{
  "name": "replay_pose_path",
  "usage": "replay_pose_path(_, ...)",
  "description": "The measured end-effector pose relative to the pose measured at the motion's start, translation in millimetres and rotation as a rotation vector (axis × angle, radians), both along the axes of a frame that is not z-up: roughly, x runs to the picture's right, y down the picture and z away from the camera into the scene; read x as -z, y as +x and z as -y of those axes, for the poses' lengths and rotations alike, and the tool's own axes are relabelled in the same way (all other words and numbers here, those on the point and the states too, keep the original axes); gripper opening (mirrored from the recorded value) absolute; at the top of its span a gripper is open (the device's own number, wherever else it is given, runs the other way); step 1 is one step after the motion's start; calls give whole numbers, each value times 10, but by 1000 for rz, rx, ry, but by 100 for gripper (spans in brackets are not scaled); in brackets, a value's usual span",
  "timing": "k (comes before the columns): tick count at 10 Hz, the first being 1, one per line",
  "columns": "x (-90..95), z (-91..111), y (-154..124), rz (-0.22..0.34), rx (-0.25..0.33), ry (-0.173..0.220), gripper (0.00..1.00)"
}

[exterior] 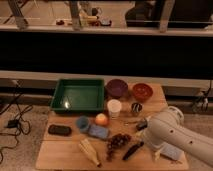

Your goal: Wipe purple bowl with brush

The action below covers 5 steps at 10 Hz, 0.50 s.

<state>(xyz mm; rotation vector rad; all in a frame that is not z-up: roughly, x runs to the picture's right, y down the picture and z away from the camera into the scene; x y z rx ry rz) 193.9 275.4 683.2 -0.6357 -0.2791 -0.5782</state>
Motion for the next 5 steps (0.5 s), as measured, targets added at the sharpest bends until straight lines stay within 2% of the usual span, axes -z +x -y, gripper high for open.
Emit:
replay_pose_path(2,10,-108,-27,-9,12,-14,80)
replay_pose_path(3,84,-292,-56,-15,22,-29,80)
replay_pose_path(5,24,-394,-170,11,25,-45,80)
